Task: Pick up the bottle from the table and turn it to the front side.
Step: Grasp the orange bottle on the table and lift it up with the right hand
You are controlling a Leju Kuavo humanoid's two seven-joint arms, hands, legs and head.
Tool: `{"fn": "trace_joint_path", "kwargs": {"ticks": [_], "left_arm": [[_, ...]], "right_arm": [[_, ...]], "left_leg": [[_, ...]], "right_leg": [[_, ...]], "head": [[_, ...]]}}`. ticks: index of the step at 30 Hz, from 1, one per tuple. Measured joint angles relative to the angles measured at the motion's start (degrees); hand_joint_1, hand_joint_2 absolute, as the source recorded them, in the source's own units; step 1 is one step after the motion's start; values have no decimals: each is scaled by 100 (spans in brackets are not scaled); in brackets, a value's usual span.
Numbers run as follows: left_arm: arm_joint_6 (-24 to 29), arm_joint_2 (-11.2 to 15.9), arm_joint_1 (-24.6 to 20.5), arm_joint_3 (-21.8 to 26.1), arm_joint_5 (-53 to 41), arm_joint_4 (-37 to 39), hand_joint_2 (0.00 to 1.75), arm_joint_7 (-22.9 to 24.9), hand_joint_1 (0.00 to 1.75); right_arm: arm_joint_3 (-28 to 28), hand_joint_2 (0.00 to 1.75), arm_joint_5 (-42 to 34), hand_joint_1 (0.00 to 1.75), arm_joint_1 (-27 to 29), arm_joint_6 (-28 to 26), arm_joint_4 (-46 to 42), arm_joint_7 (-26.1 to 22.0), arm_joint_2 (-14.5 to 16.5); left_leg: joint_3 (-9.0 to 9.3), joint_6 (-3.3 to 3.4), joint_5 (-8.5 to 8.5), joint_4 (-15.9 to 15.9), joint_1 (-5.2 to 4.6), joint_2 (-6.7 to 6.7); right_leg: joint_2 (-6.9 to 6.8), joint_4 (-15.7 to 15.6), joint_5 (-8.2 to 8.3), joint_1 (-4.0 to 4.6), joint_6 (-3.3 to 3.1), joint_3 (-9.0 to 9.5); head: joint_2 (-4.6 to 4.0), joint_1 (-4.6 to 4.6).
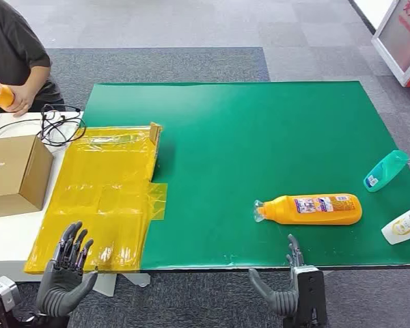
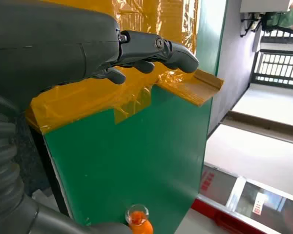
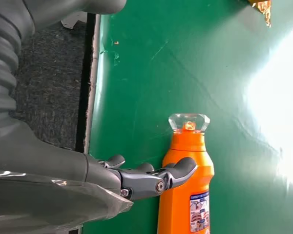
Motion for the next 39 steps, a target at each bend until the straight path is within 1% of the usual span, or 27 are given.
{"fn": "trace_joint_path", "kwargs": {"ticks": [6,14,18,23,24,26,28,30,34,39], "left_arm": [[113,0,6,-39,-33,0,175,124,0],[196,11,7,-141,20,0,175,196,0],[297,38,8,-263,34,-13,175,242,0],[329,64,10,-312,22,-20,175,243,0],[371,94,12,-336,3,-23,175,207,0],[482,227,11,-427,14,-30,175,101,0],[552,422,-9,-538,128,-31,175,42,0],[586,587,-38,-635,221,-31,175,37,0],[657,821,-75,-839,287,-29,175,15,0],[756,1038,-91,-1082,356,2,175,-95,0]], "right_arm": [[-4,175,58,0,24,10,-2,97,0],[-37,175,142,0,56,-9,-12,101,0],[-103,175,546,0,95,-117,-174,224,0],[-140,175,673,0,104,-160,-243,274,0],[-159,175,881,0,105,-206,-251,354,2],[-274,175,1665,0,90,-239,-335,700,11],[-506,175,2533,0,9,-53,-494,1152,17],[-761,175,3166,0,-121,198,-611,1492,5],[-1141,175,3872,0,-324,416,-682,1852,-72],[-1372,175,4693,0,-530,542,-633,2248,-354]], "left_leg": [[0,0,0,0,0,0],[0,0,0,0,0,0],[-1,0,0,0,0,0],[0,0,0,0,0,0],[-1,0,0,0,0,0],[-1,0,0,0,0,0],[0,1,0,0,0,1],[3,2,2,0,0,1],[7,4,3,0,-1,1],[6,4,3,0,-1,2]], "right_leg": [[0,0,0,0,0,0],[0,0,0,0,0,0],[0,0,0,0,0,0],[0,0,0,0,0,0],[0,0,0,0,0,0],[0,0,0,0,0,0],[0,0,0,0,0,0],[0,0,1,0,0,1],[0,0,2,-1,1,4],[0,0,1,-1,1,1]], "head": [[0,0],[0,0],[0,0],[0,0],[0,1],[0,0],[0,-1],[0,-1],[0,0],[0,0]]}}
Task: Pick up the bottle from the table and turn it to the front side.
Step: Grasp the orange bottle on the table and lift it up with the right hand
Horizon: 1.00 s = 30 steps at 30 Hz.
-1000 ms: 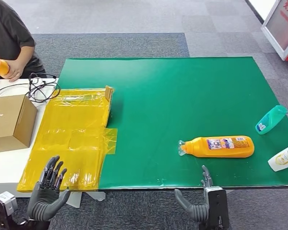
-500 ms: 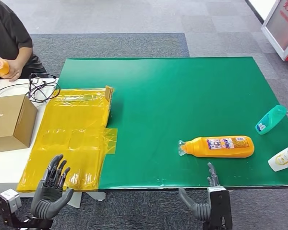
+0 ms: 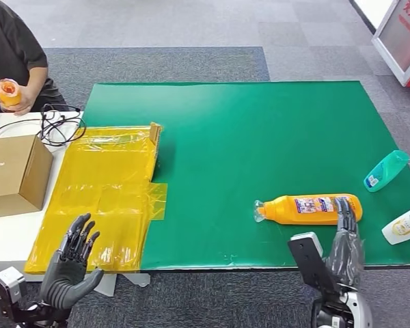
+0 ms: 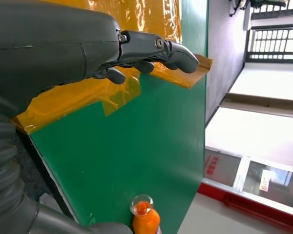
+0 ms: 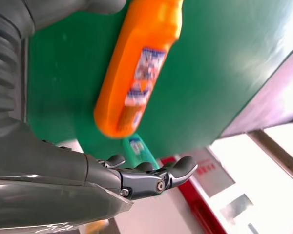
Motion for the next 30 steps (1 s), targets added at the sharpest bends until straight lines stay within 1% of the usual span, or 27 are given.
{"fn": "trace_joint_path", "kwargs": {"ticks": [3,7,9,11,13,14,16,20,22,27,30], "left_arm": [[25,88,-1,-87,11,32,175,-33,0],[35,162,-1,-158,13,70,175,-57,0],[43,198,-1,-194,17,80,175,-74,0],[46,243,-9,-224,38,86,175,-101,0],[37,298,-34,-252,64,100,175,-129,0],[32,327,-50,-266,74,110,175,-137,0],[24,377,-80,-294,91,136,175,-149,0],[19,451,-150,-342,100,194,175,-177,0],[18,489,-194,-366,101,230,175,-193,0],[45,578,-265,-463,116,306,175,-239,0],[51,614,-275,-497,118,336,175,-255,0]], "right_arm": [[-100,175,108,0,-86,36,32,89,-162],[-155,175,118,0,-116,97,61,134,-274],[-154,175,200,0,-148,291,98,226,-366],[-141,175,317,0,-250,830,221,387,-590],[-123,175,339,0,-420,1505,463,481,-928],[-114,175,315,0,-509,1760,597,480,-1099],[-99,175,243,0,-667,2074,820,436,-1370],[-16,175,182,0,-931,2537,1183,354,-1751],[72,175,190,0,-1107,2677,1405,324,-1932],[386,175,296,0,-1600,2860,1925,321,-2290],[555,175,357,0,-1855,2903,2135,327,-2446]], "left_leg": [[-1,0,-1,0,0,0],[-4,0,-1,0,1,0],[-8,0,-2,0,1,0],[-9,0,-1,0,0,0],[-9,2,0,0,-3,0],[-9,4,1,1,-5,0],[-8,6,3,1,-9,-1],[-9,6,3,1,-10,-1],[-10,6,3,1,-9,0],[-9,7,4,1,-9,0],[-5,7,4,1,-9,0]], "right_leg": [[0,0,0,0,0,-1],[0,0,-1,0,0,-2],[0,0,-1,0,0,-1],[1,0,0,0,0,-1],[-1,-1,2,-3,3,1],[-1,-2,4,-5,6,2],[-1,-2,7,-9,10,2],[-1,-2,7,-10,10,-1],[-1,-2,7,-10,10,-2],[-1,-2,8,-10,10,-2],[-1,-2,8,-9,11,-2]], "head": [[0,1],[0,-1],[0,-1],[0,-1],[0,1],[0,1],[0,0],[0,0],[0,0],[0,1],[0,1]]}}
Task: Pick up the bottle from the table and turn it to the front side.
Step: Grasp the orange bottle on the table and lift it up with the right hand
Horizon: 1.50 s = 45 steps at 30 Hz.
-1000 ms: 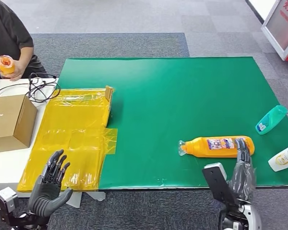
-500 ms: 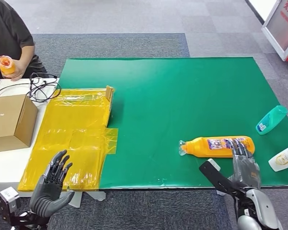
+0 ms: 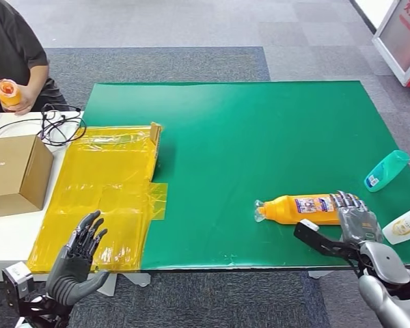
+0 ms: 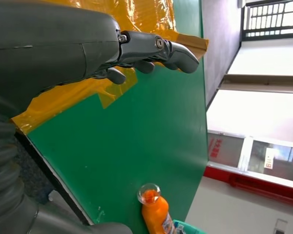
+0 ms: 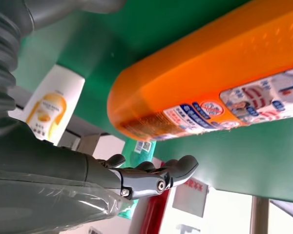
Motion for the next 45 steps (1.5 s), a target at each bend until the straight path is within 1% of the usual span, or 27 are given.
{"fn": "trace_joint_path", "kwargs": {"ticks": [9,15,21,25,33,38,41,42,45], "left_arm": [[8,45,-1,-41,1,50,175,-13,0],[21,95,-20,-119,1,102,175,-77,0],[20,139,-39,-143,5,120,175,-105,0],[18,173,-61,-166,17,136,175,-137,0],[20,220,-103,-198,45,192,175,-211,0],[37,261,-126,-249,70,226,175,-231,0],[37,282,-128,-255,96,226,175,-230,0],[37,288,-128,-255,99,226,175,-230,0],[38,298,-128,-255,101,228,175,-232,0]], "right_arm": [[280,175,43,0,-384,76,269,14,-233],[480,175,-165,0,-789,381,523,-61,-333],[673,175,-437,0,-1120,593,823,-173,-397],[869,175,-637,0,-1413,841,1089,-268,-425],[1236,175,-857,0,-1831,1062,1499,-329,-474],[1572,175,-1084,0,-2157,1310,1852,-380,-479],[1763,175,-1186,0,-2260,1380,2007,-385,-489],[1809,175,-1199,8,-2276,1389,2043,-385,-492],[1913,175,-1221,139,-2321,1394,2123,-385,-506]], "left_leg": [[-3,0,0,0,0,0],[-2,1,0,0,0,-1],[-3,1,1,0,0,0],[-3,1,1,0,0,0],[-3,1,1,0,0,-1],[-2,1,1,0,0,-1],[-2,1,1,0,0,-1],[-3,1,1,0,0,-2],[-3,1,1,0,0,-2]], "right_leg": [[0,0,0,0,0,-3],[0,0,1,0,1,-2],[0,0,1,0,2,-4],[0,1,1,0,2,-4],[0,1,2,0,2,-4],[0,1,2,0,2,-4],[-1,1,2,0,2,-4],[-1,1,2,0,2,-4],[0,1,2,0,2,-4]], "head": [[0,0],[0,0],[0,0],[0,-1],[0,-1],[0,0],[0,0],[0,0],[0,0]]}}
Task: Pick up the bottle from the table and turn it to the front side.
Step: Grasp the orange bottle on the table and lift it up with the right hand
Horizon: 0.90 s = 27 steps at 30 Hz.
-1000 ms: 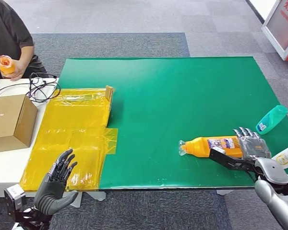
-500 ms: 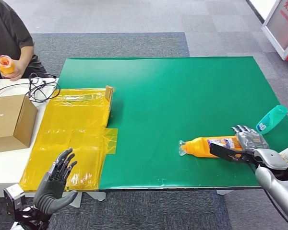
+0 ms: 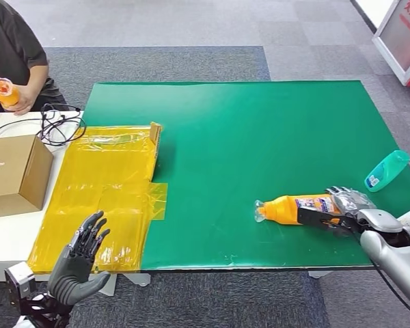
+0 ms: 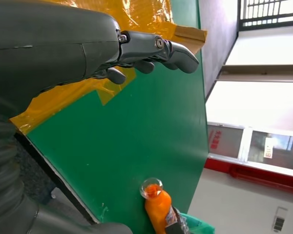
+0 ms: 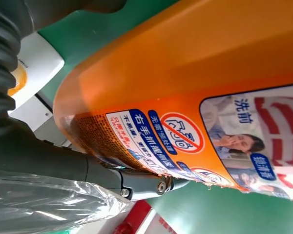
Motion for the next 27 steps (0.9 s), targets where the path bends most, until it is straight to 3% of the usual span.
{"fn": "trace_joint_path", "kwargs": {"ticks": [1,13,27], "left_arm": [[0,4,0,0,0,1,175,-2,0],[0,22,2,0,7,1,175,-14,0],[-28,2,76,7,-63,-8,175,-86,0]], "right_arm": [[35,175,-25,175,-20,4,23,0,-7],[304,175,-374,175,-117,-181,73,36,-113],[-318,175,-495,175,889,-996,-1358,90,-137]], "left_leg": [[0,0,0,0,0,0],[3,0,0,0,0,0],[-6,0,-1,0,0,-2]], "right_leg": [[0,0,0,0,0,0],[0,0,0,0,0,1],[-1,0,-1,0,0,-3]], "head": [[0,0],[0,-1],[0,-1]]}}
